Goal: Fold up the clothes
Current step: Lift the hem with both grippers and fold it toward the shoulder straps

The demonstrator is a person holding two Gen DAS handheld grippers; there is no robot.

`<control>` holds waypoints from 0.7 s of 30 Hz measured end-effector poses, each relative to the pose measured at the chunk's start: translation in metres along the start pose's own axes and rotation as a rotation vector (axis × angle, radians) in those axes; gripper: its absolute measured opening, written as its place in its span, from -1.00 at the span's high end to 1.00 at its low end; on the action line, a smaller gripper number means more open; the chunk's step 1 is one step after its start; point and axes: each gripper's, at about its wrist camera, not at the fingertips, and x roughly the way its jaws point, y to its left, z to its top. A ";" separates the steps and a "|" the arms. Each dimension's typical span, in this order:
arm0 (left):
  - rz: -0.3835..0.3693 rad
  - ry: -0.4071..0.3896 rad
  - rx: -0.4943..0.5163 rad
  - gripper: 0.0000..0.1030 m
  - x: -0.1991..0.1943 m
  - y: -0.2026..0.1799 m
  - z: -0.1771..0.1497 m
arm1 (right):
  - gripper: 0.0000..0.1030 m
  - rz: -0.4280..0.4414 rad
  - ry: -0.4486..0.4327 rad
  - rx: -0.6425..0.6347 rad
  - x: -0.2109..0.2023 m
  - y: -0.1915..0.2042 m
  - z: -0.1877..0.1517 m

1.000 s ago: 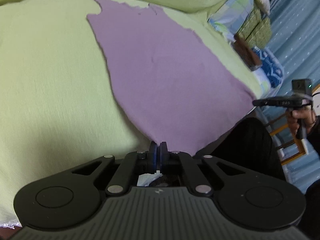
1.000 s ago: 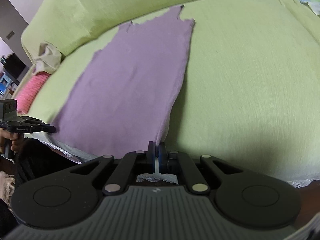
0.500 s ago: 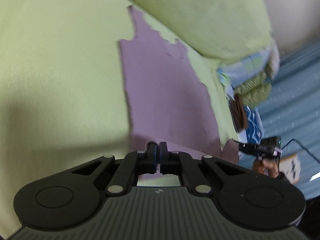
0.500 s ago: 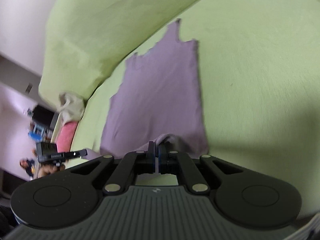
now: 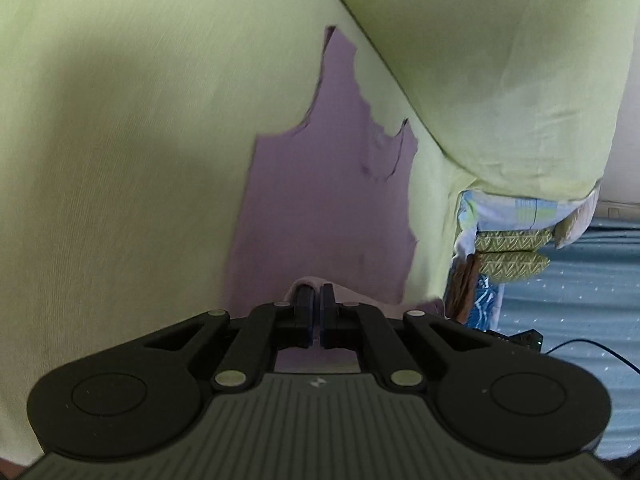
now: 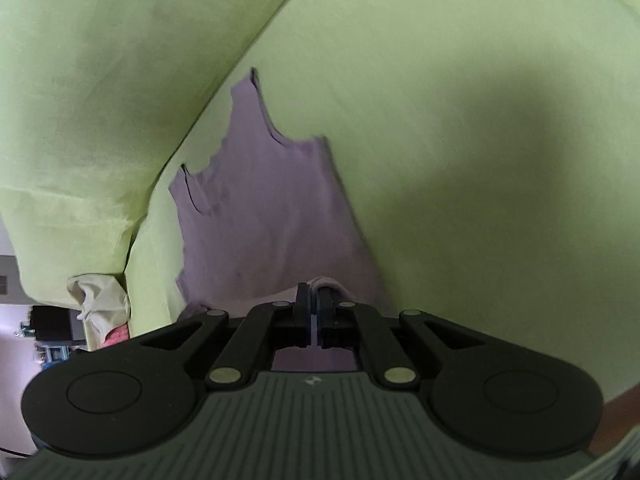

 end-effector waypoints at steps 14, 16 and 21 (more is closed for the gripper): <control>0.058 -0.028 -0.057 1.00 0.033 -0.015 0.104 | 0.97 -0.044 0.009 -0.044 0.038 0.045 0.086; 0.076 -0.037 -0.067 1.00 0.045 -0.014 0.113 | 0.97 -0.053 0.034 -0.051 0.050 0.039 0.101; 0.115 -0.044 -0.083 1.00 0.062 -0.013 0.128 | 0.97 -0.060 0.081 -0.076 0.069 0.029 0.129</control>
